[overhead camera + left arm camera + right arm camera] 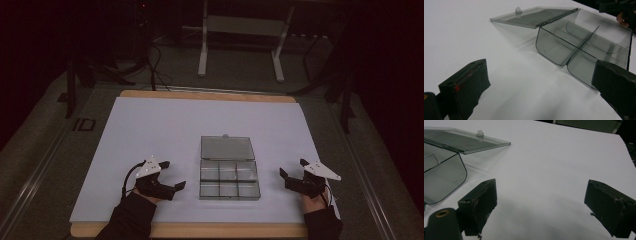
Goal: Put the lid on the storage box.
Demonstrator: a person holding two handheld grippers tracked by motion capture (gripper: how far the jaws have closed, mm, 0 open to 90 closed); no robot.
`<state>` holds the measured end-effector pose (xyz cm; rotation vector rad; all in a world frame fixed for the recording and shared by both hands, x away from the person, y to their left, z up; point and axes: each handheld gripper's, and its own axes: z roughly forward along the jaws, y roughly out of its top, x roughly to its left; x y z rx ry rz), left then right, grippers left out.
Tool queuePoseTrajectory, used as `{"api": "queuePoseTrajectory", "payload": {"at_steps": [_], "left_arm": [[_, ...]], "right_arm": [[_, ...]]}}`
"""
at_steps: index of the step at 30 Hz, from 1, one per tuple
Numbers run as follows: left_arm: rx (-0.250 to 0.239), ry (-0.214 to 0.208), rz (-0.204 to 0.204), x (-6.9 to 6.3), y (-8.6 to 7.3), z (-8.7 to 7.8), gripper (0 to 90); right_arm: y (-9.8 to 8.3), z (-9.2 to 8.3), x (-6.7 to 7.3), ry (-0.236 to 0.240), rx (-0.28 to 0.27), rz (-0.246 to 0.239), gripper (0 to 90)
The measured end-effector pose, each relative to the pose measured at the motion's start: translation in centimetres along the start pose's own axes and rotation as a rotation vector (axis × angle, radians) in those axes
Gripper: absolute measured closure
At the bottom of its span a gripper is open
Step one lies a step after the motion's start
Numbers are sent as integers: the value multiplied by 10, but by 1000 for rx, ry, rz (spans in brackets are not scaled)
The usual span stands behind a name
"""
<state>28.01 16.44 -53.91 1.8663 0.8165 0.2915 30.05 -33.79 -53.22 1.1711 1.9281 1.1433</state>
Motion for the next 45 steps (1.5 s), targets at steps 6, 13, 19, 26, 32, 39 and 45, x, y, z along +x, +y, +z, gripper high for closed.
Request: {"api": "queuePoseTrajectory", "payload": {"at_steps": [6, 13, 19, 26, 32, 39, 45], "left_arm": [[27, 3, 30, -3, 1, 3, 24], [94, -26, 22, -1, 4, 7, 42], [180, -92, -27, 2, 13, 9, 43], [188, -131, -17, -5, 34, 8, 43], [196, -128, -8, -6, 55, 12, 43], [184, -96, -19, -1, 80, 25, 43], [180, -75, -33, 0, 97, 42, 44]], "right_arm": [[0, 1, 1, -4, 7, -5, 109], [0, 0, 1, -4, 6, -6, 119], [0, 1, 2, -7, 15, -17, 119], [1, 1, 2, -8, 19, -19, 120], [0, 1, 2, -5, 17, -13, 120], [1, 1, 2, -2, 19, -12, 120], [1, 1, 2, -1, 19, -13, 120]]}}
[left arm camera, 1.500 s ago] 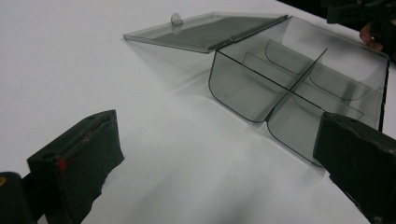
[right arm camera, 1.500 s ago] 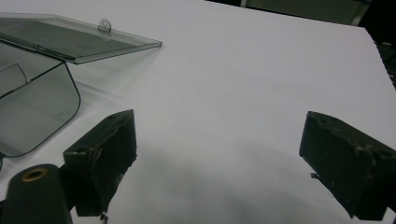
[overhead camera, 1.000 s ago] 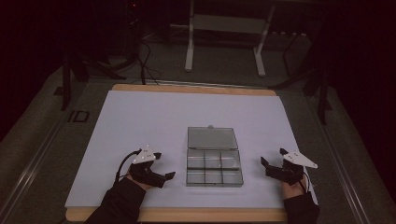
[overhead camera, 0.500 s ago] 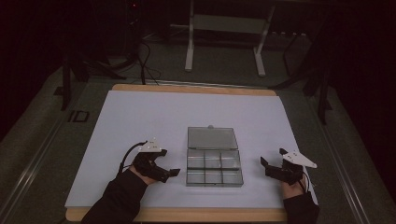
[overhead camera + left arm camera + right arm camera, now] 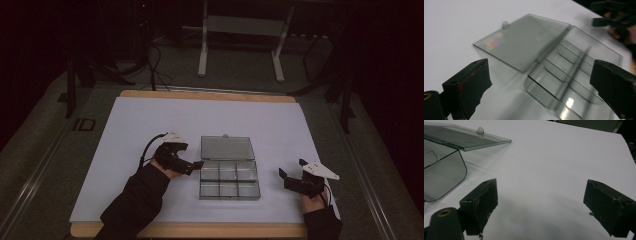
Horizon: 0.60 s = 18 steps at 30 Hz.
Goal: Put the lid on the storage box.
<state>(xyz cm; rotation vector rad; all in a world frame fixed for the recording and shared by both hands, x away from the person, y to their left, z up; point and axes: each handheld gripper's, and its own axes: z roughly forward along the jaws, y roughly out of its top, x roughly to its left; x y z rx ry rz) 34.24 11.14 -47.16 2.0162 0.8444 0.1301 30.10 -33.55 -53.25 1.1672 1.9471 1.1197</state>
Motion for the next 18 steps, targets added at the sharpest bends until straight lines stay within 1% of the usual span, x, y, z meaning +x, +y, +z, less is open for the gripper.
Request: {"api": "queuePoseTrajectory", "payload": {"at_steps": [1, 2, 4, 5, 7, 10, 12, 14, 15, 16, 17, 18], "left_arm": [[4, -7, 0, 1, 3, 3, 44], [6, 7, -4, 2, 6, 5, 44], [11, 4, -18, 4, 12, 10, 44], [10, 20, -28, 6, 15, 12, 44], [12, 19, -43, 8, 19, 17, 44], [22, 37, -62, 13, 26, 25, 44], [33, 48, -85, 16, 29, 31, 45], [35, 41, -107, 20, 32, 37, 45], [40, 50, -119, 21, 33, 39, 45], [36, 50, -124, 23, 34, 41, 45], [31, 36, -138, 26, 35, 43, 53], [29, 43, -153, 28, 35, 45, 64]], "right_arm": [[0, 0, 0, 1, 0, -1, 120], [0, 0, 0, 1, 0, -1, 120], [0, 0, 0, 2, 0, -1, 120], [0, 0, 0, 2, 0, 0, 120], [0, 0, 0, 4, 0, -1, 120], [0, 0, 0, 4, 2, -3, 120], [0, 0, 0, 3, 4, -3, 120], [0, 0, 0, 4, 5, -6, 121], [0, 0, 0, 3, 5, -6, 121], [0, 0, 1, 3, 5, -6, 121], [0, 0, 0, 4, 5, -6, 121], [0, 1, 0, 4, 6, -5, 121]]}}
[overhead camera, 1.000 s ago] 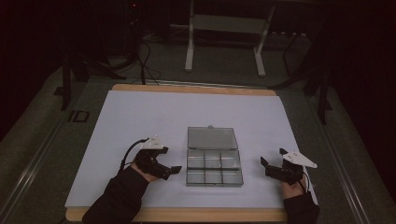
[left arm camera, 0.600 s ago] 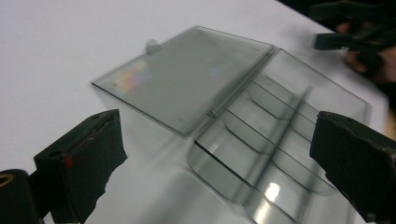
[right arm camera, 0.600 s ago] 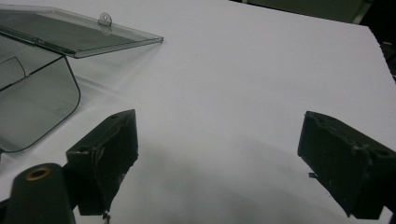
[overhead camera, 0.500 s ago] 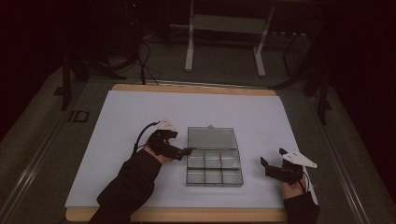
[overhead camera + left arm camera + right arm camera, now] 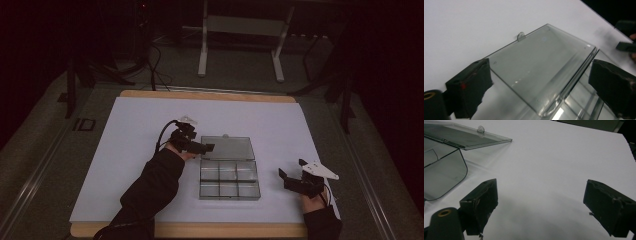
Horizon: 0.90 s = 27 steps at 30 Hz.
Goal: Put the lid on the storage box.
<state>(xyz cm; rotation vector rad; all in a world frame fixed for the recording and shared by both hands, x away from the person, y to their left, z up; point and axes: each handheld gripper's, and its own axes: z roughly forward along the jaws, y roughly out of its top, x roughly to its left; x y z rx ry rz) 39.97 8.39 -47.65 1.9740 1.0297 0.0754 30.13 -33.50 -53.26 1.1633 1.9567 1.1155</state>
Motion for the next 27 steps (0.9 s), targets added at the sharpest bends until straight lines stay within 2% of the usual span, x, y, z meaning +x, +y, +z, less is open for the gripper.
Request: {"api": "queuePoseTrajectory", "payload": {"at_steps": [4, 7, 8, 11, 16, 21, 27], "left_arm": [[9, -6, -45, 9, 1, 9, 64], [18, -21, -86, 13, -2, 14, 93], [21, -13, -95, 13, -4, 16, 112], [44, -11, -102, 13, -8, 20, 137], [75, -32, -136, 15, -17, 24, 166], [61, -54, -180, 18, -24, 27, 215], [83, -81, -191, 20, -33, 37, 244]], "right_arm": [[0, 0, 0, 0, 1, 0, 121], [0, 0, 0, 2, -1, 2, 121], [0, 0, 0, 3, -2, 4, 121], [0, 0, 0, 3, -2, 4, 121], [0, 0, 0, 2, 1, 0, 121], [0, 0, 0, 3, 1, -1, 122], [0, 0, 0, 4, 0, -2, 122]]}}
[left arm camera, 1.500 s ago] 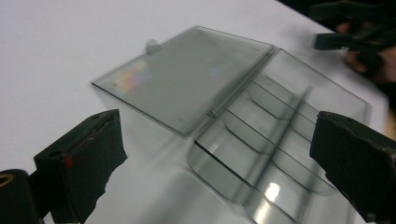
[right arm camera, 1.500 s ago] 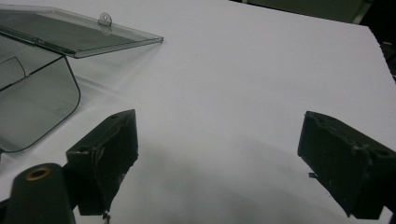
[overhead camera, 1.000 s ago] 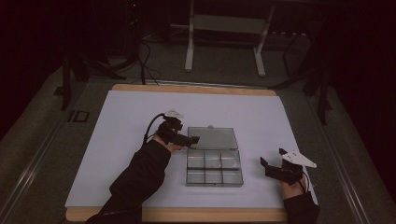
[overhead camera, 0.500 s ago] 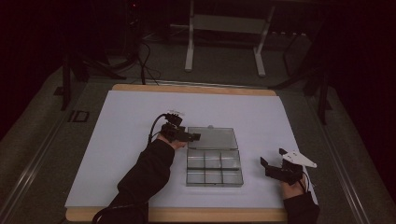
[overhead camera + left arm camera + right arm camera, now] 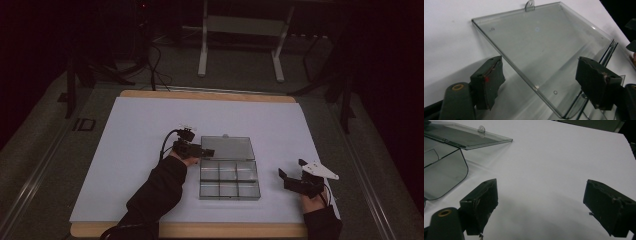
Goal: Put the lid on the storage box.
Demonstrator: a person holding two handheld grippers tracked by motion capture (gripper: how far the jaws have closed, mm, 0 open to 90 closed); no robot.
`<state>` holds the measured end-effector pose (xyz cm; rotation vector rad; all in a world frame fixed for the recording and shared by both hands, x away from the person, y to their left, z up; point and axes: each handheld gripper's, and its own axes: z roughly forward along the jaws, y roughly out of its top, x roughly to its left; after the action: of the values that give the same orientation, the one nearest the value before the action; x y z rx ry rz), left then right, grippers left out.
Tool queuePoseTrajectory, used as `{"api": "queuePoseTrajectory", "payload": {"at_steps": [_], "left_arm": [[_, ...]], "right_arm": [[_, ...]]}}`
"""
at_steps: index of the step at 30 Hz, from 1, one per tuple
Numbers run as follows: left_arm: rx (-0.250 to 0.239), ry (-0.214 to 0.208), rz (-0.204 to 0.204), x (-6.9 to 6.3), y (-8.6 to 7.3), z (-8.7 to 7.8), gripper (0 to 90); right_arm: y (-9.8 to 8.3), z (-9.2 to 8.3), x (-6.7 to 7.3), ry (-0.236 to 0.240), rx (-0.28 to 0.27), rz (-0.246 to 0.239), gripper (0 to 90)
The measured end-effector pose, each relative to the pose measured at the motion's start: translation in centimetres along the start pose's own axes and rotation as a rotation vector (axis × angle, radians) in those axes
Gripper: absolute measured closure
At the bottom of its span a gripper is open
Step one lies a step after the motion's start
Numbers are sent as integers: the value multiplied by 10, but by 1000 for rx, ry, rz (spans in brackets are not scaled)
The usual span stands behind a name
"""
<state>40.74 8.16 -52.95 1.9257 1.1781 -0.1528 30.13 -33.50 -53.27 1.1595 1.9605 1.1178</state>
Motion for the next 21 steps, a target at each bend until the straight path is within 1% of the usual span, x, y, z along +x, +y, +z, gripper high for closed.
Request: {"api": "queuePoseTrajectory", "payload": {"at_steps": [2, 4, 8, 9, 10, 11, 12, 13, 14, 16, 17, 21], "left_arm": [[-8, -36, -24, 3, -2, 1, 267], [-8, -60, -33, 6, -2, 2, 293], [-15, -83, -49, 9, -3, 1, 333], [-16, -98, -56, 10, -3, 1, 355], [-16, -98, -56, 10, -3, 1, 383], [-28, -118, -49, 10, -3, 0, 383], [-30, -124, -45, 10, -3, -1, 417], [-38, -124, -30, 8, -2, -2, 465], [-42, -117, -20, 6, -2, -3, 471], [-42, -117, -20, 6, -2, -3, 482], [-54, -116, 2, 4, -1, -6, 521], [-71, -121, 22, 4, -1, -10, 571]], "right_arm": [[0, 0, 0, 1, 1, -1, 122], [0, 0, 0, 1, 1, -1, 122], [0, 0, 1, 0, 1, -3, 122], [0, 0, 1, 0, 2, -3, 122], [0, 0, 0, -1, 4, -3, 122], [0, 0, 0, -1, 4, -3, 122], [0, 1, 0, -1, 5, -3, 122], [0, 1, 0, 0, 9, -3, 122], [0, 1, 0, -1, 9, -3, 122], [0, 1, 0, -1, 8, -4, 122], [1, 1, 0, -2, 12, -3, 122], [1, 2, 1, -3, 20, -8, 122]]}}
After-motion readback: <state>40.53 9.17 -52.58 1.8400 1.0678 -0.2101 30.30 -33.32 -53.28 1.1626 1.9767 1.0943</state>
